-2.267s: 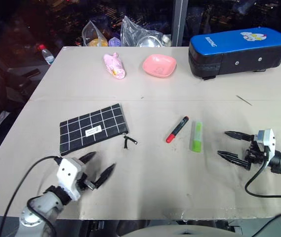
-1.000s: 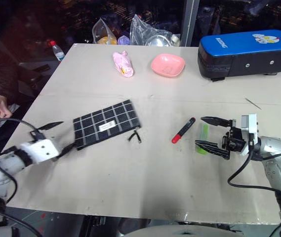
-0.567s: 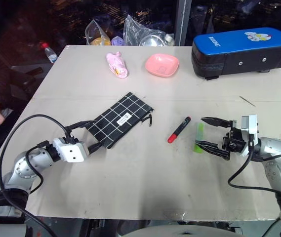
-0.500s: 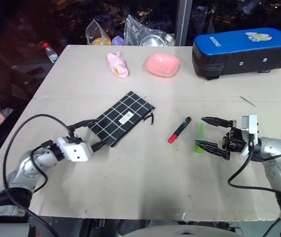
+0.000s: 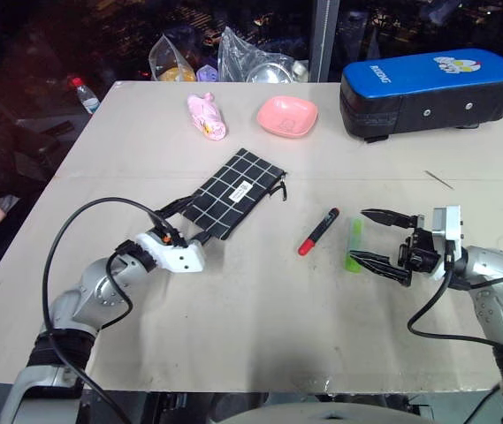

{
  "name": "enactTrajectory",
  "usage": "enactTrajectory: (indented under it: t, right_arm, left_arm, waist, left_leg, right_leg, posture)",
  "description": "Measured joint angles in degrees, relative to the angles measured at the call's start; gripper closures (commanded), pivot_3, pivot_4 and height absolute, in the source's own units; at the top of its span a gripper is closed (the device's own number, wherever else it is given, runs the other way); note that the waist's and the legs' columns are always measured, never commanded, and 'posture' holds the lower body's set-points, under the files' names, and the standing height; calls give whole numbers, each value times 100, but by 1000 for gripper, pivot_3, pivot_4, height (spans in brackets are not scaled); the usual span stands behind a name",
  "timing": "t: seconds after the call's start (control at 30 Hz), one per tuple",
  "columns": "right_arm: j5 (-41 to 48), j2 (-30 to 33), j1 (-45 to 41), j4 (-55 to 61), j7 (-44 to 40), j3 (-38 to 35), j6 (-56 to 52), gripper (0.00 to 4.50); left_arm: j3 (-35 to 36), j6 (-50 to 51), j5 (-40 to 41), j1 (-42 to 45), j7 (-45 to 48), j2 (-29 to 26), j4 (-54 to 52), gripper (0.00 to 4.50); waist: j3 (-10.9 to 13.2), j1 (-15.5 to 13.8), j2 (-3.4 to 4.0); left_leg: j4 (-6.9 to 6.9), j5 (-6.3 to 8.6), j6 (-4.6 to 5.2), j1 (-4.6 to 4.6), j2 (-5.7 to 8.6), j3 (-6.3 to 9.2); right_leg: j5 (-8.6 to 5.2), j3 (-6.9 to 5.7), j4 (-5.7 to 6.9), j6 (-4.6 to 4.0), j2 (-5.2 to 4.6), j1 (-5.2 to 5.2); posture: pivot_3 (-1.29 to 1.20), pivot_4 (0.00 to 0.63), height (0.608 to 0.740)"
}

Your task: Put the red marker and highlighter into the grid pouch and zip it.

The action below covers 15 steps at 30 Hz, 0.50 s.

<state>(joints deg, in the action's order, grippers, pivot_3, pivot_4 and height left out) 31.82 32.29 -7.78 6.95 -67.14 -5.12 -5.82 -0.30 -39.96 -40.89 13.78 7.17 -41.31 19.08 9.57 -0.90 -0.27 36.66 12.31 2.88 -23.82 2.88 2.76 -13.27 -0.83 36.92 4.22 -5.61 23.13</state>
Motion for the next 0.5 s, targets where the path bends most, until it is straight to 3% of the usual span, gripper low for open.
enactTrajectory:
  t: [0.23,0.37,0.4,0.5]
  right_arm:
    - [-10,-1,-19,-11,11,0,33,188]
    - [-25,-15,-51,-21,17,0,91,0]
    - [-26,-15,-52,-27,18,0,100,0]
    - [-34,-46,-98,-72,18,8,117,0]
  left_arm:
    - [-494,453,-305,473,-413,190,178,19]
    - [-795,455,-389,781,-596,199,551,830]
    - [-864,442,-391,843,-634,201,637,1401]
    - [-1106,413,-418,1094,-747,208,985,2450]
  waist:
    - [0,-8,-1]
    - [0,-2,-1]
    - [-1,-4,-1]
    - [0,1,-2]
  left_leg:
    - [2,-1,1,0,1,2]
    - [4,-1,1,0,1,2]
    - [4,-1,1,0,1,2]
    - [7,-1,1,-1,1,2]
  right_leg:
    - [0,0,3,0,1,0]
    - [0,0,5,0,2,-1]
    - [0,0,5,0,2,-1]
    - [1,0,9,1,4,-1]
  posture:
    - [0,150,726]
    - [0,150,726]
    - [0,150,726]
    - [0,150,726]
